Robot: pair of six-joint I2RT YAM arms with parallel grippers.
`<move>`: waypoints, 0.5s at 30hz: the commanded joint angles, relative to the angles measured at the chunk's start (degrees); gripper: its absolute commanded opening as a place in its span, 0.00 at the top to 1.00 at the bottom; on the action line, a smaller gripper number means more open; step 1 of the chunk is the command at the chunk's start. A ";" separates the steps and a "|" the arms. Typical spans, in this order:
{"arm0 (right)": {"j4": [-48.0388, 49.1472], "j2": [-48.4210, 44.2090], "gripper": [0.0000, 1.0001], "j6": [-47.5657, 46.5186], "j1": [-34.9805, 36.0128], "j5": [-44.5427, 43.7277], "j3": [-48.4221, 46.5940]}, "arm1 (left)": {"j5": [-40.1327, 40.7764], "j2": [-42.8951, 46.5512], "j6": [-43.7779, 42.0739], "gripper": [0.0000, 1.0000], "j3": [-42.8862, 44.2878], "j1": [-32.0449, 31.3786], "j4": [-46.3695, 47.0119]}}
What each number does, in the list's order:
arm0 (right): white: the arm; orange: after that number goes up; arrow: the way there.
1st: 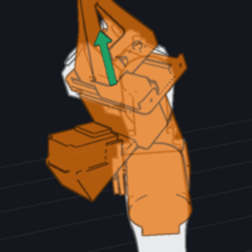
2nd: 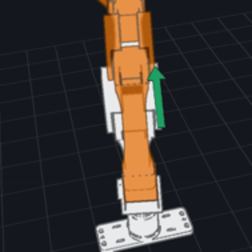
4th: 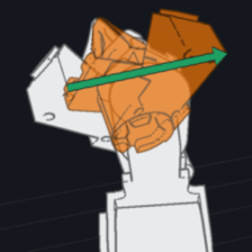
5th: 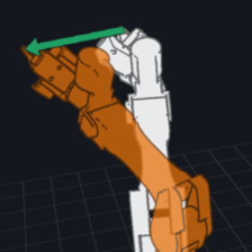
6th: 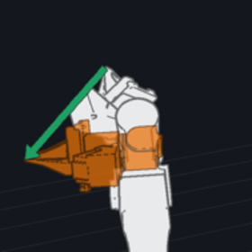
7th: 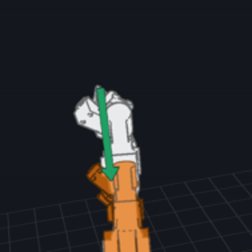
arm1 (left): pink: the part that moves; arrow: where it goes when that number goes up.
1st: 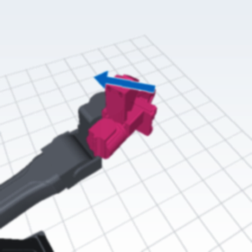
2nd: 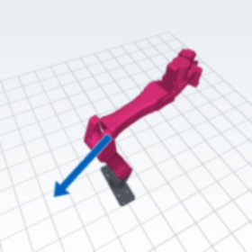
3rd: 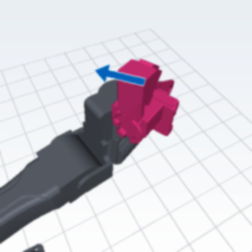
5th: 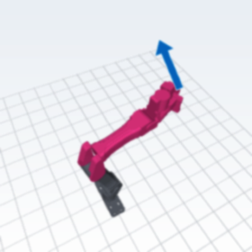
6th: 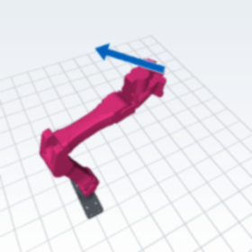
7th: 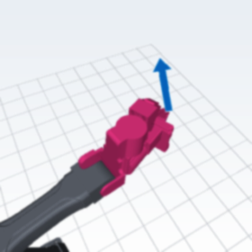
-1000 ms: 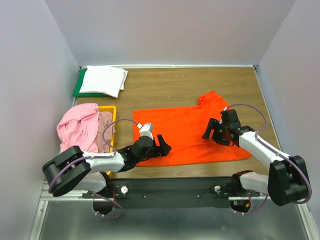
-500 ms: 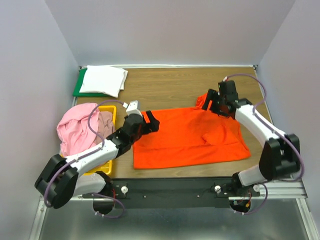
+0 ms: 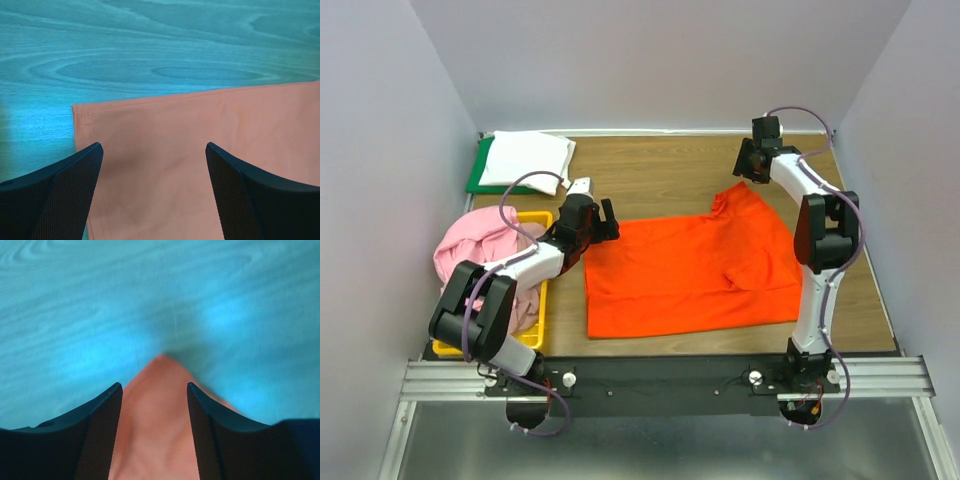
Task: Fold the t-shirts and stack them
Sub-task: Fold the tshirt
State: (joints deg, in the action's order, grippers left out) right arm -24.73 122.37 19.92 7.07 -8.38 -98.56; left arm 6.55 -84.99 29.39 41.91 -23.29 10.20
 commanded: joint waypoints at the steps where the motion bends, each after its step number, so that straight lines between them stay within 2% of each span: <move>1: -0.41 5.42 0.40 -3.22 -0.48 -1.64 -6.02 | -3.29 -2.28 -2.49 0.10 1.59 0.96 1.23; 7: -0.32 9.90 0.46 -4.01 -1.09 0.38 -9.36 | -2.68 -4.30 -2.23 0.10 2.03 1.84 1.23; 11: -0.49 10.52 0.55 -3.66 -1.10 0.56 -9.02 | -3.21 -5.36 -2.58 0.10 2.47 2.63 1.05; 15: -0.49 10.09 0.56 -3.31 -1.10 -0.23 -7.61 | -3.21 -5.36 -2.75 0.10 2.56 2.90 0.88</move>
State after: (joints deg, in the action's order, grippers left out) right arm -24.69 131.70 16.86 6.26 -8.21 -106.02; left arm 4.38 -90.13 27.70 43.07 -20.95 10.26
